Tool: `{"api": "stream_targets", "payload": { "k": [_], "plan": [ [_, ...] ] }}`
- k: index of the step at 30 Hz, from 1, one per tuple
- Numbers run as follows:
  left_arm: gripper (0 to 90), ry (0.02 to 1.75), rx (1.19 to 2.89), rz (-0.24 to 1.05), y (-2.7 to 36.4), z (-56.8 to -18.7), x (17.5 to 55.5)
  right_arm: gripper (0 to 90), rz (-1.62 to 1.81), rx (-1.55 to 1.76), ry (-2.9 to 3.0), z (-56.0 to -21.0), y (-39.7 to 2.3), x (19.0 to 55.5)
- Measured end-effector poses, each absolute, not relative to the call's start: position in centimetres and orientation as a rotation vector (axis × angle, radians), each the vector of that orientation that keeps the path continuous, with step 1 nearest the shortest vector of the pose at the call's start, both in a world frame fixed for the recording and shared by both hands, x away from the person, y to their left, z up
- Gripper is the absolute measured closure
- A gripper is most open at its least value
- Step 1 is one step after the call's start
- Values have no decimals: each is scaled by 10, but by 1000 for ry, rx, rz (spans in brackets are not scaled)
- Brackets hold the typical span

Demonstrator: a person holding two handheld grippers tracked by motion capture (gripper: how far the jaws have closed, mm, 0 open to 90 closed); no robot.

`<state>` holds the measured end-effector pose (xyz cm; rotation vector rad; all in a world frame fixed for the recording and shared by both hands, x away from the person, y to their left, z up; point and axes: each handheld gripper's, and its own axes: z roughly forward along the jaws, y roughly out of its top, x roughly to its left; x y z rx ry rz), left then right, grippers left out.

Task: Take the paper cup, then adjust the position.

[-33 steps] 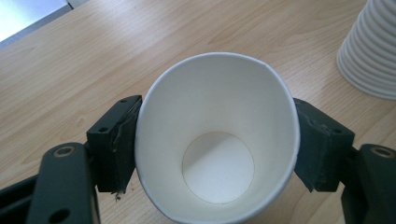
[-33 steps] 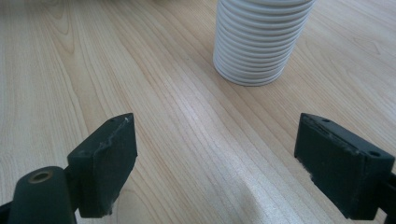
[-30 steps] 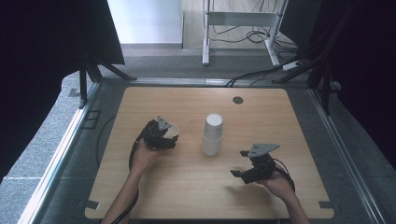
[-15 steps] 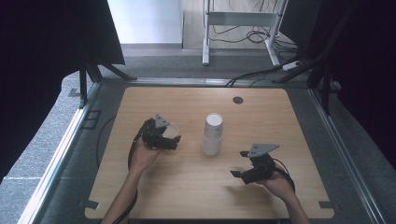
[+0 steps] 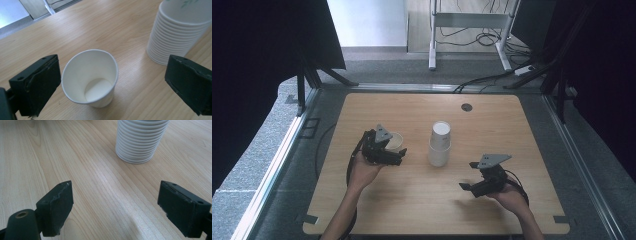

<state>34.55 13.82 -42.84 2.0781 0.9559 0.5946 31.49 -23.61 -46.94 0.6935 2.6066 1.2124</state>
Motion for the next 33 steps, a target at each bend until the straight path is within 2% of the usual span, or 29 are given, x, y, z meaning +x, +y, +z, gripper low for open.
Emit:
{"api": "stream_targets", "payload": {
  "k": [12,33],
  "plan": [
    [0,897,2077,608,137,-424,317,129,1214,690,2599,-467,-237,314],
    [0,905,2063,576,152,-448,280,129,1215,690,2594,-464,-239,310]
  ]
}}
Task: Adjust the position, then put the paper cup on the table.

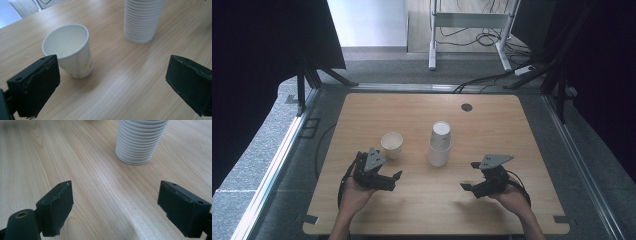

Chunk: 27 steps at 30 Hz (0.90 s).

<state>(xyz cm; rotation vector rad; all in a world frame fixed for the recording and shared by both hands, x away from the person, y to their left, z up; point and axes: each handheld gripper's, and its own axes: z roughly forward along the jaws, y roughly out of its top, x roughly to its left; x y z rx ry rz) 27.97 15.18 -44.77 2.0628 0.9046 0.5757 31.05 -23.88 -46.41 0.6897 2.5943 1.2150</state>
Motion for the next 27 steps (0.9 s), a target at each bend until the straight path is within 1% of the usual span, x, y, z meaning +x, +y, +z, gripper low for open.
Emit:
{"api": "stream_targets", "payload": {
  "k": [20,27],
  "plan": [
    [0,966,2082,503,164,-487,259,126,1184,749,2583,-472,-254,307],
    [0,995,2103,464,168,-501,252,120,1151,776,2586,-482,-261,303]
  ]
}}
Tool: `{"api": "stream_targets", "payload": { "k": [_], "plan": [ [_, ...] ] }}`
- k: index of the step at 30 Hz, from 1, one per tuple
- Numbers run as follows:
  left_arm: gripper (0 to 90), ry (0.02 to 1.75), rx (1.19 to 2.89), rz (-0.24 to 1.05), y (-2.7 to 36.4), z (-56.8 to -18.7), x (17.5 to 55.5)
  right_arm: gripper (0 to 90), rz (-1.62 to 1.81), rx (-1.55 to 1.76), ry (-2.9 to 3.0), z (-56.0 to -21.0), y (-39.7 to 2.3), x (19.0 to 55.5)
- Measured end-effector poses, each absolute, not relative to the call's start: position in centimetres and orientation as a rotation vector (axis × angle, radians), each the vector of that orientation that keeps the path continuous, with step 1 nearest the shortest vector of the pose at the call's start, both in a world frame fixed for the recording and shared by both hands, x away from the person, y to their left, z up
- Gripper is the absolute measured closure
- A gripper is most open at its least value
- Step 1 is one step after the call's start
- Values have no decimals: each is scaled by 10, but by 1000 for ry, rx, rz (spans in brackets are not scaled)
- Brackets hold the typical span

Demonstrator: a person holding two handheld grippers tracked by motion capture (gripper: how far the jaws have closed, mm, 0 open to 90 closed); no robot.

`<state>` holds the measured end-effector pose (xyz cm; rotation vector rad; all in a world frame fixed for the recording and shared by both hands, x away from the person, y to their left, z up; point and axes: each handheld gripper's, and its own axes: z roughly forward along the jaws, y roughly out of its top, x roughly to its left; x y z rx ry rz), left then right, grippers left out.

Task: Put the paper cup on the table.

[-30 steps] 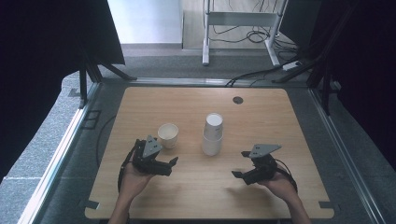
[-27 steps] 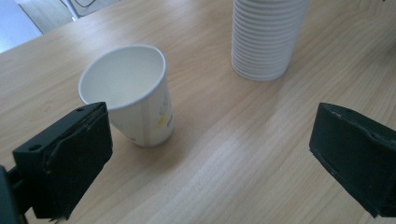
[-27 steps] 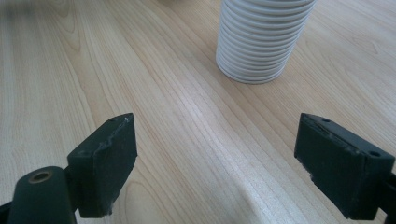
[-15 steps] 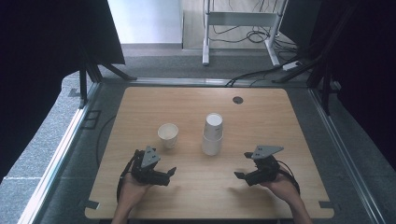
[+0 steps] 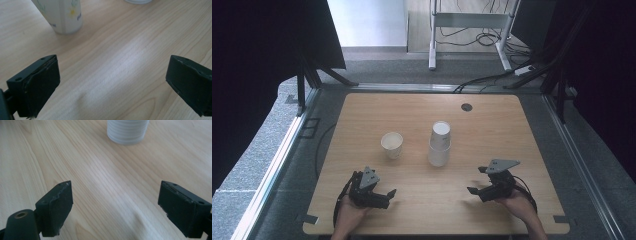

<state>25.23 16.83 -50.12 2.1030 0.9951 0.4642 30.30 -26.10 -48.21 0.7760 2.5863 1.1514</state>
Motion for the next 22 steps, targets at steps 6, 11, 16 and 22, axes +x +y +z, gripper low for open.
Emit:
{"api": "stream_targets", "payload": {
  "k": [6,11,16,22],
  "plan": [
    [0,1014,2150,430,165,-512,254,37,1077,849,2577,-500,-272,302],
    [0,1032,2212,397,159,-520,257,0,1016,888,2570,-515,-281,300],
    [0,1065,2204,355,159,-521,260,9,1039,904,2548,-517,-286,297],
    [0,1081,2198,363,159,-521,259,2,1036,912,2544,-518,-286,296]
  ]
}}
